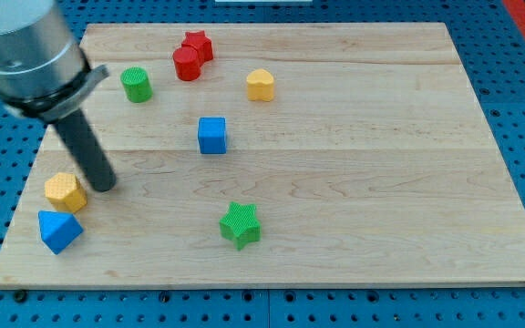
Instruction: Place the green cirlce to the top of the blue cube
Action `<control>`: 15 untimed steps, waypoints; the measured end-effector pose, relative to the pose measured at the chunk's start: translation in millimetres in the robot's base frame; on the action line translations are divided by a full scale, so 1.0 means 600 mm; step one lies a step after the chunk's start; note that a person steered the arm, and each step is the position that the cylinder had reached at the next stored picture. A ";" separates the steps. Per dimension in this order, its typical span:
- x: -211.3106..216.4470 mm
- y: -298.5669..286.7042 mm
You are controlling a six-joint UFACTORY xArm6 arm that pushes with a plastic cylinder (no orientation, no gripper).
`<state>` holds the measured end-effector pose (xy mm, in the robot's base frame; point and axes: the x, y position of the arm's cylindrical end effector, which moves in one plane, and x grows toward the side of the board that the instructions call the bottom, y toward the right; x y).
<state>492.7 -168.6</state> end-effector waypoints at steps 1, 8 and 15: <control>-0.002 0.168; -0.085 -0.062; -0.290 -0.057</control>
<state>318.9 -202.7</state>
